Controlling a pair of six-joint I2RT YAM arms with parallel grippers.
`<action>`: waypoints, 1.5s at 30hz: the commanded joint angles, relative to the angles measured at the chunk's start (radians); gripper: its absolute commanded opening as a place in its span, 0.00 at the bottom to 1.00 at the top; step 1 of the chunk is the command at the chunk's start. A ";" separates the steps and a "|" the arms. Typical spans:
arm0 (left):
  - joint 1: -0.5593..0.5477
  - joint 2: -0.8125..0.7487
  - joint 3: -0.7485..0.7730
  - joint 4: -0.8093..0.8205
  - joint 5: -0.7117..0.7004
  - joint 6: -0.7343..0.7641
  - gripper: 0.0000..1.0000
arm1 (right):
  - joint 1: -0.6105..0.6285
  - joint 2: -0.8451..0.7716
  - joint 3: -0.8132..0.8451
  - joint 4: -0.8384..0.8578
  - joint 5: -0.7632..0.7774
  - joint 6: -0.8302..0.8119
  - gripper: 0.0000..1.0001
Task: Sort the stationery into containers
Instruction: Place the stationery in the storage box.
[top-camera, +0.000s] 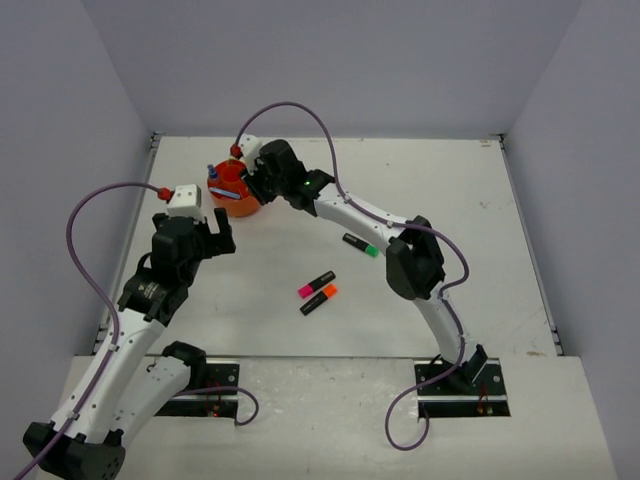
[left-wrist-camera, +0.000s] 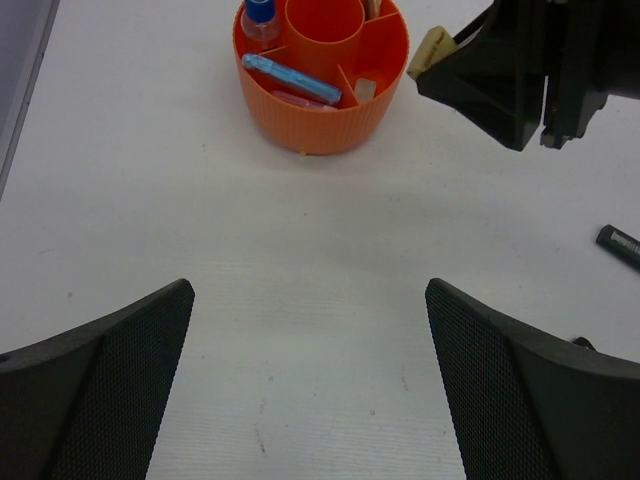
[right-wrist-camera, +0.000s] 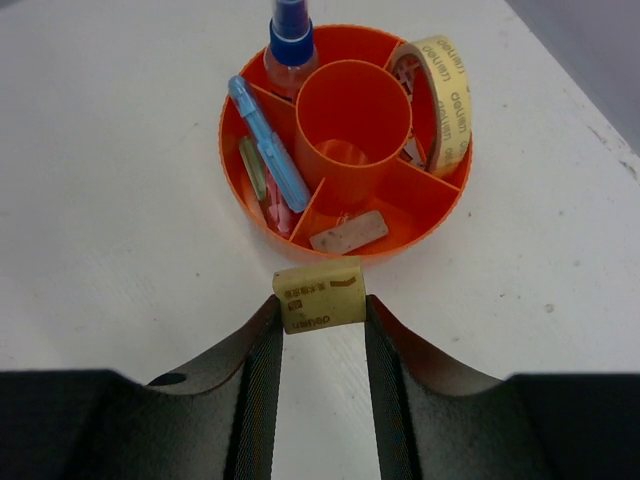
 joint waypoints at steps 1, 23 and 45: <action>0.009 -0.005 -0.008 0.053 -0.014 0.016 1.00 | 0.001 0.066 0.131 0.043 -0.044 -0.033 0.13; 0.009 -0.026 -0.011 0.059 0.023 0.013 1.00 | -0.039 0.197 0.277 0.055 -0.117 0.116 0.20; 0.009 -0.047 -0.010 0.065 0.066 0.017 1.00 | -0.052 0.232 0.325 0.066 -0.116 0.191 0.36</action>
